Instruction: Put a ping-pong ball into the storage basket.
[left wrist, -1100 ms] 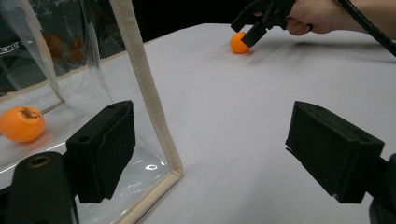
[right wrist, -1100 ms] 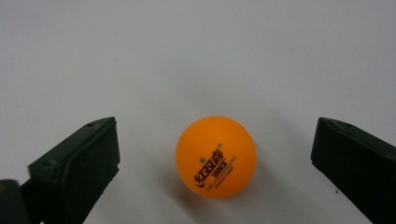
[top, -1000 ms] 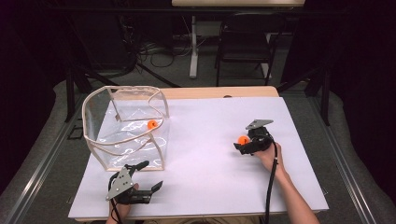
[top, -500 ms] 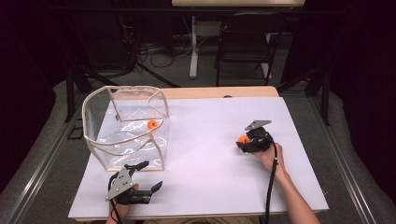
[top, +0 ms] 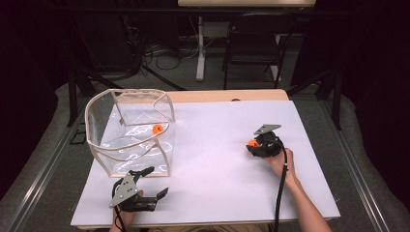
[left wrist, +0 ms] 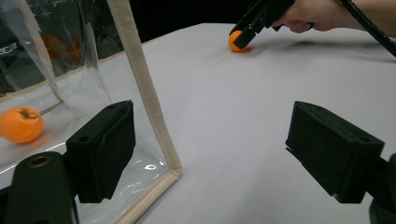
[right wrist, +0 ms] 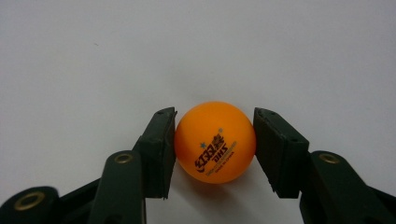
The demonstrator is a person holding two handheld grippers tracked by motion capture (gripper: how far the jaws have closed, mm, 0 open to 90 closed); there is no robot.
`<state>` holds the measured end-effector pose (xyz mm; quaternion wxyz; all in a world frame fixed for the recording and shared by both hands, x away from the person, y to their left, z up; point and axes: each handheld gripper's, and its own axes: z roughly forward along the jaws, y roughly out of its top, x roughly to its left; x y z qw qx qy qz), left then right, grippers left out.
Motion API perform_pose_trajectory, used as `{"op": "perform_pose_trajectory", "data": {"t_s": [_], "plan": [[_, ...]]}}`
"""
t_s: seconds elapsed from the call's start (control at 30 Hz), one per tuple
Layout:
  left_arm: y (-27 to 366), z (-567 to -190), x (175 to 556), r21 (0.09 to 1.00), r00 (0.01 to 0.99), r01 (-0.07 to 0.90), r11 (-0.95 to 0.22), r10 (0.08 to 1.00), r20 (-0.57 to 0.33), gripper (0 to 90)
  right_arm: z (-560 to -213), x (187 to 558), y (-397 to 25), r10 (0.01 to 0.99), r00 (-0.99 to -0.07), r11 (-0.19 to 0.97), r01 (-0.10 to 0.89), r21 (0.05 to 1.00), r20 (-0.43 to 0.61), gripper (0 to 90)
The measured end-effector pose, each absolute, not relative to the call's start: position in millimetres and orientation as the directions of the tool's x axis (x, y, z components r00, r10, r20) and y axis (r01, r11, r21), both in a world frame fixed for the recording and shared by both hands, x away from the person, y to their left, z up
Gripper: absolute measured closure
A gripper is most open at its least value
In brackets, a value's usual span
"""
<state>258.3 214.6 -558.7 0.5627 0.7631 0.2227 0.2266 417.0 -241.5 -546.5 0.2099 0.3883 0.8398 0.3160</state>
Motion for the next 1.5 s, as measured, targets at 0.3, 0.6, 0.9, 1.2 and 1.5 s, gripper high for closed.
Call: {"op": "perform_pose_trajectory", "data": {"t_s": [0.3,0.6,0.9,1.2,1.5], "plan": [[215,-559,258,0.959,0.797,0.084,-0.27,0.596,0.098,15.7,-541,413,-242,0.782,-0.614,0.493,0.505,0.709,-0.107,50.4],[215,-558,259,0.959,0.797,0.085,-0.27,0.596,0.097,15.7,-535,409,-240,0.776,-0.619,0.494,0.482,0.724,-0.118,50.5],[215,-559,258,0.96,0.797,0.084,-0.268,0.596,0.097,15.7,-530,405,-238,0.771,-0.624,0.497,0.466,0.732,-0.126,50.6],[215,-558,258,0.959,0.798,0.085,-0.27,0.595,0.097,15.7,-522,402,-238,0.766,-0.63,0.489,0.443,0.751,-0.128,50.7],[215,-559,258,0.96,0.797,0.085,-0.268,0.596,0.096,15.7,-515,397,-235,0.758,-0.641,0.482,0.428,0.765,-0.119,50.7]]}}
